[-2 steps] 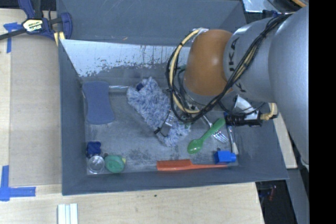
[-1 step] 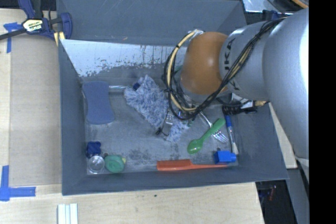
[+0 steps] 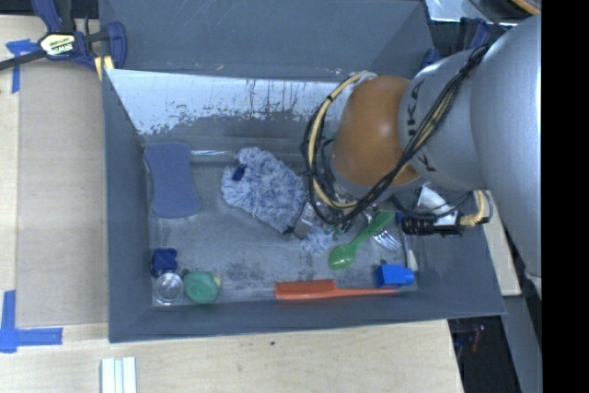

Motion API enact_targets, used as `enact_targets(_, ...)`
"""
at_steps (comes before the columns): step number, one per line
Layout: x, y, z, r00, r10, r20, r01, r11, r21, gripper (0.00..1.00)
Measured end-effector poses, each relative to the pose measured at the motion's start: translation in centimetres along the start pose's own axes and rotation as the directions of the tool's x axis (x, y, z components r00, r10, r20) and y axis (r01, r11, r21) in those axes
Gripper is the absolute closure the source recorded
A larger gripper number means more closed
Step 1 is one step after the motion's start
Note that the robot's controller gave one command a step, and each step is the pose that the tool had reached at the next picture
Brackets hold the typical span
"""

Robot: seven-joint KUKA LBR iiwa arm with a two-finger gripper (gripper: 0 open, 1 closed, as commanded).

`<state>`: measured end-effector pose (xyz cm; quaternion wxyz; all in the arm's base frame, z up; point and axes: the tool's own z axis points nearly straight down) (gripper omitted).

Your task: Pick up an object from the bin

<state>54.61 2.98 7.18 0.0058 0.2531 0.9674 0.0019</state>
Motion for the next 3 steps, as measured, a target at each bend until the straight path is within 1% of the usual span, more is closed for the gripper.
enact_targets(1,0.0,0.0,0.0,1.000,0.000,0.000,0.000,1.000,0.000,1.00)
enact_targets(2,0.2,-0.2,-3.8,1.000,-0.001,-0.007,0.001,1.000,0.005,1.00)
enact_targets(3,0.1,-0.2,-8.5,1.000,-0.001,-0.007,0.001,1.000,0.006,1.00)
